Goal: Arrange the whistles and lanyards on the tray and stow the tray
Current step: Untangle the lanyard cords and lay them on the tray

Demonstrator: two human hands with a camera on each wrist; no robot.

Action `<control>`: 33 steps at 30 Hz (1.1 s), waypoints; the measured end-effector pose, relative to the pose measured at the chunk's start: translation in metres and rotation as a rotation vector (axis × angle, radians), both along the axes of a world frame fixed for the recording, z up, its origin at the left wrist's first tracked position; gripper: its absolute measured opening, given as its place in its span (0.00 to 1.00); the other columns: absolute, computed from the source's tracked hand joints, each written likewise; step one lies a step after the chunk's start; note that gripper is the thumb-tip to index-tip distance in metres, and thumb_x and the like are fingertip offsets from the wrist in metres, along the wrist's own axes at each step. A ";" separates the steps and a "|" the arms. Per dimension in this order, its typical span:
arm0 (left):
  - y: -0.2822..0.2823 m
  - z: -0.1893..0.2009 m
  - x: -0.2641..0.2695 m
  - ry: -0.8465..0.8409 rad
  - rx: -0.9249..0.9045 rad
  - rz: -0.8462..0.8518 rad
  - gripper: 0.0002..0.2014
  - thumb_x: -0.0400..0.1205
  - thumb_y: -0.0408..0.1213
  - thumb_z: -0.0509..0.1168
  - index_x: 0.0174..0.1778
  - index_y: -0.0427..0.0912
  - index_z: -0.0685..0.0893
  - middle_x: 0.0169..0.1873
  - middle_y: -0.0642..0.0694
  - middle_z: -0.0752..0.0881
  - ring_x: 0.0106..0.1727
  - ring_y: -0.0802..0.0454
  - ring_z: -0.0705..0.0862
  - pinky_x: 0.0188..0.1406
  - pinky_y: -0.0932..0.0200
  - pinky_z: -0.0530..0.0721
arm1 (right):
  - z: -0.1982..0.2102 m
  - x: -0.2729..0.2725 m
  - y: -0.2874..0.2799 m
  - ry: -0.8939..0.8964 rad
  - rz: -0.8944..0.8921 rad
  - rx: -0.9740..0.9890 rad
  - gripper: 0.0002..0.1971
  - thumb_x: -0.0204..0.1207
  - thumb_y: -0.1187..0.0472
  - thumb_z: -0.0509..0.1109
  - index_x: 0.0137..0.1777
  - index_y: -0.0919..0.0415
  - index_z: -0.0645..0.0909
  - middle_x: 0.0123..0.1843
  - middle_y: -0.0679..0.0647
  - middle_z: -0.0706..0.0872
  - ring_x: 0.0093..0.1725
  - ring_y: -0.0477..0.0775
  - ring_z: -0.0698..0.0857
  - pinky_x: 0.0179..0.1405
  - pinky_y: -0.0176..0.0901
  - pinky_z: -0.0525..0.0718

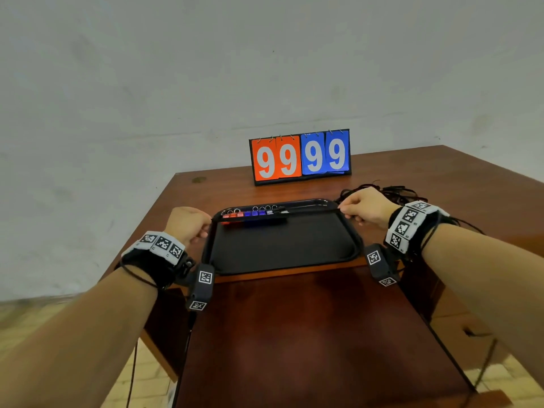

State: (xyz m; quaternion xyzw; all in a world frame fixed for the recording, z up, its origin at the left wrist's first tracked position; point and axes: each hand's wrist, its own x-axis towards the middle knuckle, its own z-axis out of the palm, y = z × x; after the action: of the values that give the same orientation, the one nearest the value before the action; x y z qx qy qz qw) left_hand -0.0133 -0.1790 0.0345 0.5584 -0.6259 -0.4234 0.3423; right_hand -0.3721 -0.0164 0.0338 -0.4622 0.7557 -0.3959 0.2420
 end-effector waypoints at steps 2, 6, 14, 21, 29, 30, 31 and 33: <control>-0.001 -0.005 0.004 -0.013 -0.006 0.015 0.05 0.74 0.23 0.64 0.38 0.31 0.85 0.26 0.38 0.80 0.23 0.47 0.77 0.18 0.67 0.66 | -0.005 -0.002 0.002 0.003 -0.034 0.014 0.05 0.79 0.68 0.71 0.49 0.66 0.89 0.33 0.57 0.85 0.23 0.48 0.76 0.20 0.35 0.77; -0.004 -0.014 0.007 -0.042 0.012 0.022 0.05 0.76 0.22 0.64 0.36 0.35 0.81 0.26 0.39 0.79 0.23 0.45 0.79 0.17 0.65 0.68 | -0.012 -0.003 0.007 -0.017 -0.072 0.024 0.06 0.80 0.68 0.70 0.47 0.68 0.88 0.31 0.56 0.85 0.24 0.49 0.75 0.18 0.34 0.76; -0.004 -0.028 0.009 -0.121 0.011 0.033 0.06 0.70 0.23 0.63 0.28 0.34 0.82 0.24 0.34 0.79 0.26 0.43 0.77 0.22 0.61 0.70 | -0.022 -0.010 0.009 0.007 -0.134 0.102 0.06 0.77 0.66 0.75 0.38 0.64 0.85 0.30 0.57 0.84 0.26 0.51 0.78 0.20 0.39 0.76; -0.007 -0.033 0.012 -0.175 0.038 0.006 0.05 0.74 0.26 0.65 0.33 0.35 0.84 0.23 0.38 0.81 0.24 0.45 0.77 0.19 0.65 0.66 | -0.027 -0.008 0.009 -0.047 -0.146 0.098 0.08 0.77 0.70 0.70 0.38 0.65 0.87 0.27 0.56 0.82 0.23 0.50 0.77 0.16 0.35 0.73; -0.010 -0.036 0.012 -0.212 0.054 0.002 0.04 0.76 0.27 0.66 0.39 0.34 0.85 0.25 0.38 0.82 0.24 0.45 0.77 0.21 0.64 0.67 | -0.029 -0.005 0.008 0.006 -0.181 0.061 0.06 0.77 0.69 0.72 0.39 0.65 0.87 0.27 0.56 0.84 0.23 0.50 0.79 0.15 0.32 0.73; -0.011 -0.036 0.012 -0.219 0.053 0.002 0.04 0.76 0.28 0.66 0.40 0.34 0.86 0.25 0.38 0.82 0.24 0.45 0.77 0.20 0.64 0.67 | -0.030 -0.005 0.007 0.008 -0.187 0.061 0.06 0.77 0.69 0.72 0.39 0.65 0.87 0.27 0.56 0.84 0.23 0.50 0.79 0.15 0.33 0.74; -0.010 -0.036 0.013 -0.229 0.054 0.000 0.04 0.76 0.28 0.66 0.41 0.34 0.86 0.26 0.38 0.82 0.24 0.45 0.77 0.20 0.64 0.67 | -0.031 -0.005 0.007 0.006 -0.194 0.058 0.06 0.77 0.69 0.72 0.39 0.64 0.87 0.27 0.56 0.84 0.23 0.50 0.79 0.16 0.33 0.74; -0.009 -0.037 0.014 -0.247 0.055 -0.007 0.03 0.76 0.28 0.66 0.42 0.34 0.86 0.25 0.39 0.83 0.23 0.45 0.78 0.19 0.64 0.67 | -0.033 -0.006 0.007 -0.008 -0.205 0.048 0.07 0.77 0.69 0.72 0.39 0.64 0.87 0.28 0.57 0.84 0.24 0.51 0.79 0.16 0.34 0.74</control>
State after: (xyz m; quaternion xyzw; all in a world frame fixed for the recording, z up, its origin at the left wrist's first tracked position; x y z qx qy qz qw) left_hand 0.0007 -0.1880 -0.0022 0.6133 -0.6535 -0.3694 0.2456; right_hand -0.3784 -0.0097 0.0013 -0.3749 0.8072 -0.4023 0.2145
